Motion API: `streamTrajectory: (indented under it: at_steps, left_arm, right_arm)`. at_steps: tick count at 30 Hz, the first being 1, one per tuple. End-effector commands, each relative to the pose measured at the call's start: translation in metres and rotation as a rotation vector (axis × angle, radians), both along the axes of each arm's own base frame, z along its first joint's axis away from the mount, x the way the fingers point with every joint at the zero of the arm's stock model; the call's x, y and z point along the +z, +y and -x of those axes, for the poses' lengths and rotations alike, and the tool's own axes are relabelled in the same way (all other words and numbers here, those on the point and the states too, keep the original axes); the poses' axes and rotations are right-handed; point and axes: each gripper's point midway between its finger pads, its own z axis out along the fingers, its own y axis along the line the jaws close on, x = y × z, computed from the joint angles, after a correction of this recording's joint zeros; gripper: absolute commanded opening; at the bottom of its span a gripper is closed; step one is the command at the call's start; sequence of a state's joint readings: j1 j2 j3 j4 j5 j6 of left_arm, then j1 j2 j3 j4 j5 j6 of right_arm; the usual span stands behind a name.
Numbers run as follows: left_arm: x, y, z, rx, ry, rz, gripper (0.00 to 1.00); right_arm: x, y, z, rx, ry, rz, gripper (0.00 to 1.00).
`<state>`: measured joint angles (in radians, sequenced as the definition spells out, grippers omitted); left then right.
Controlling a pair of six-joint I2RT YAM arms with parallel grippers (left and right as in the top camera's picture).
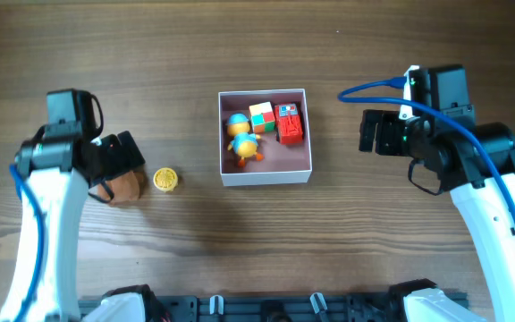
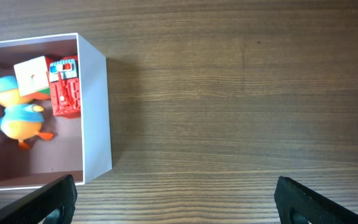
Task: Pack container
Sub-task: 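Grasp the brown plush bear with the left gripper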
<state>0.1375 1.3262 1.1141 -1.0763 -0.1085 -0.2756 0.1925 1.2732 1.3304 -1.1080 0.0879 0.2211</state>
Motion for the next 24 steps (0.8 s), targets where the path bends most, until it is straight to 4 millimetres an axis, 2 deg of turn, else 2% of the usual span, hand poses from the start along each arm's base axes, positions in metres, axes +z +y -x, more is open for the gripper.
streamTrajectory:
  at_steps: [1, 4, 6, 12, 16, 20, 24]
  left_arm:
    - [-0.039, 0.009, -0.005, 0.012, 0.138, 0.003, 1.00]
    - [-0.072, 0.009, -0.008, 0.011, 0.235, 0.018, 1.00]
    - [-0.086, 0.009, -0.009, 0.010, 0.271, 0.023, 1.00]
    - [-0.117, 0.010, -0.014, 0.009, 0.295, 0.025, 1.00]
    - [-0.131, 0.014, -0.003, 0.028, 0.311, 0.031, 1.00]
    - [-0.133, 0.018, 0.000, 0.046, 0.317, 0.035, 1.00]
    - [-0.133, 0.018, 0.000, 0.046, 0.315, 0.035, 0.92]
  right_arm:
    - [-0.005, -0.004, -0.002, 0.000, 0.016, 0.028, 1.00]
    - [-0.006, -0.003, -0.003, 0.004, 0.022, 0.031, 1.00]
    - [-0.008, -0.003, -0.004, 0.009, 0.030, 0.036, 1.00]
    - [-0.020, -0.002, -0.008, 0.010, 0.069, 0.043, 1.00]
    - [-0.022, -0.002, -0.008, 0.010, 0.075, 0.044, 1.00]
    - [-0.022, -0.002, -0.008, 0.010, 0.075, 0.044, 1.00]
    - [-0.022, -0.002, -0.008, 0.010, 0.075, 0.044, 1.00]
